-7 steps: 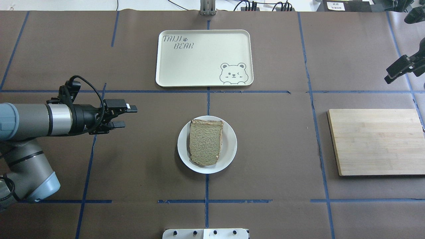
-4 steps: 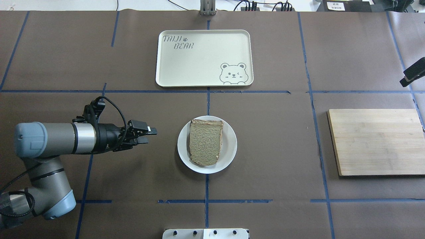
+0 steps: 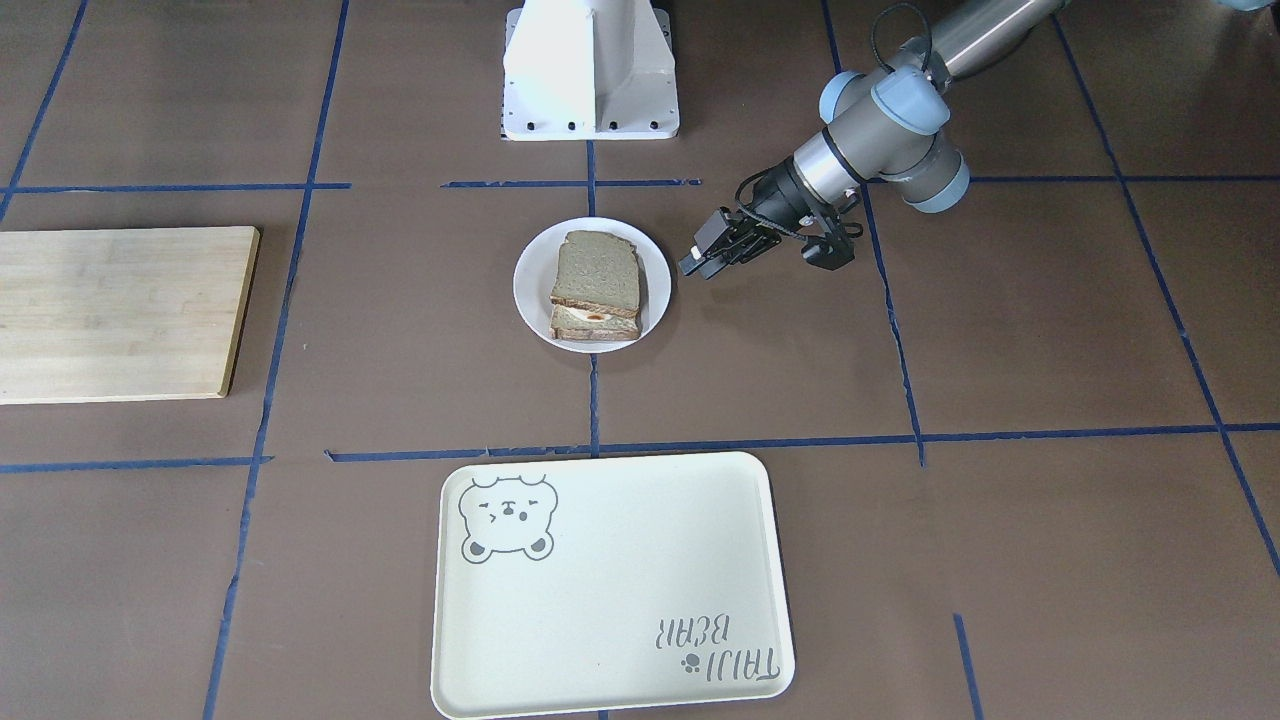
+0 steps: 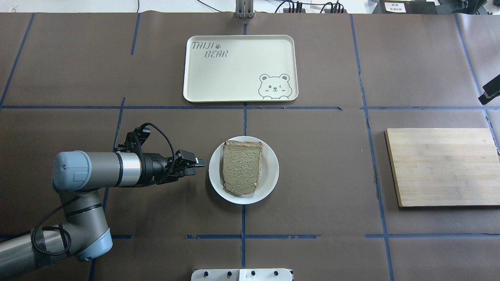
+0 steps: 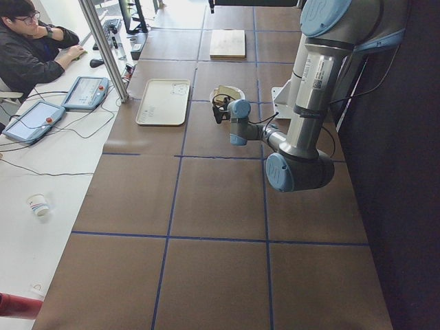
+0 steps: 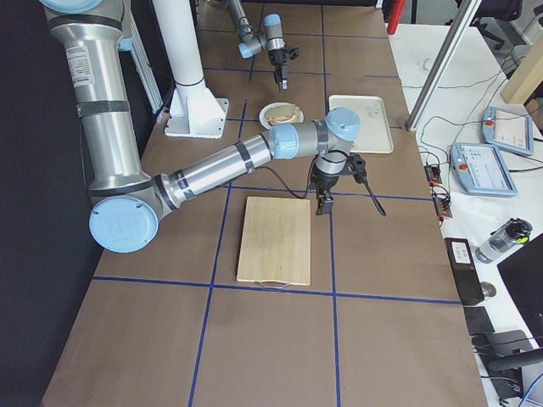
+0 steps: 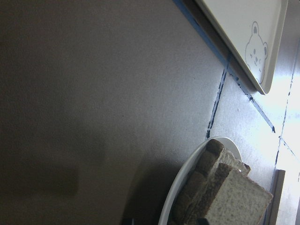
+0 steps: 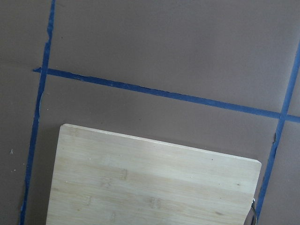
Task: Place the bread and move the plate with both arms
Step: 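Move the left gripper to the plate rim and grip it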
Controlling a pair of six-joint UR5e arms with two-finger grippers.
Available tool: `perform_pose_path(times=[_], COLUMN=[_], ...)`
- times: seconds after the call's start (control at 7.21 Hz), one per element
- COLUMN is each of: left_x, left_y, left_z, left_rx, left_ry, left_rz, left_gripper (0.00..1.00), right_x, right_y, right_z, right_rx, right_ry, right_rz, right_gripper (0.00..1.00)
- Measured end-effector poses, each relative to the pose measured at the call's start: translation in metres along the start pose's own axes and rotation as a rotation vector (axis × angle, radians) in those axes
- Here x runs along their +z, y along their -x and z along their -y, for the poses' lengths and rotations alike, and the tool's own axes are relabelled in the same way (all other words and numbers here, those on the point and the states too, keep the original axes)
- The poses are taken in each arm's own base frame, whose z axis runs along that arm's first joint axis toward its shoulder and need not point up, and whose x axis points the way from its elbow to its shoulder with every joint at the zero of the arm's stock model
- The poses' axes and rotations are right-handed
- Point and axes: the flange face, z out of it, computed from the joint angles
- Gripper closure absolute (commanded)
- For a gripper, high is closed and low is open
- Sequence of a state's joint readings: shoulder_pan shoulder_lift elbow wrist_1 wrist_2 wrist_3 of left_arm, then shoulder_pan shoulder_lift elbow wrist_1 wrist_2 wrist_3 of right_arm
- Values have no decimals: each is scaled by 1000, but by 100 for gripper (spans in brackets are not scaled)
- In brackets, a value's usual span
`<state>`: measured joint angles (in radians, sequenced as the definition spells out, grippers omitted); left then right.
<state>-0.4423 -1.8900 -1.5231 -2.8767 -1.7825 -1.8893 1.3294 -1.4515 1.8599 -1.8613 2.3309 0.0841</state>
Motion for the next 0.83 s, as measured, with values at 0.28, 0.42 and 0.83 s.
perform_pose_path(times=[0.28,0.42,0.83], left_x=[20,26,36], left_y=[-2,-3,0], left_z=[-13,-16,-21], left_rx=[-4,-5,-7], left_ry=[7,10,16], left_rz=[2,5,16], left_gripper=[55,55,58], right_x=[6,7,10], right_y=[-7,-8,-13], right_z=[-6,-7,-8], right_rx=[11,14,26], right_ry=[8,10,17], right_rz=[1,1,2], right_gripper=[0,0,0])
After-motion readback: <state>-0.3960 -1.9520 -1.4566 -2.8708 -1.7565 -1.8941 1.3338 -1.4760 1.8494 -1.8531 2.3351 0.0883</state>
